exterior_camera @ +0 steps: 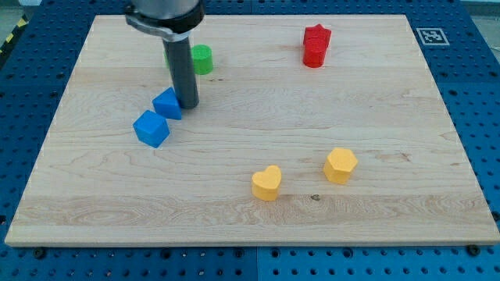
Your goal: Push the triangle to the top right of the cube
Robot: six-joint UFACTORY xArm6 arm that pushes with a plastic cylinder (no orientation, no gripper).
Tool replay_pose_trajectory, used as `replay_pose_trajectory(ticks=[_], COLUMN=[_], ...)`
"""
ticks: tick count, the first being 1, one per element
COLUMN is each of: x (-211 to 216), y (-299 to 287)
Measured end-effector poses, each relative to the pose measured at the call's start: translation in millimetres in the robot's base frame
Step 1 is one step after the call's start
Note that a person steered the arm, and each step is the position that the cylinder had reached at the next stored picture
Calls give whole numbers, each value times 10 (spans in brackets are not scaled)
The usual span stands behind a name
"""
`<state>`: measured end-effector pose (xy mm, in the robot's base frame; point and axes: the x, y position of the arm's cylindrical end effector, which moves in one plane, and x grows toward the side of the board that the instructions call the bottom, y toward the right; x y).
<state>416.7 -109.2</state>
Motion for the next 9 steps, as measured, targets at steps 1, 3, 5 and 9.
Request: replay_pose_trajectory(ticks=[1,3,5,9], x=[54,-276,-190,52], y=[-149,-220,-627,-502])
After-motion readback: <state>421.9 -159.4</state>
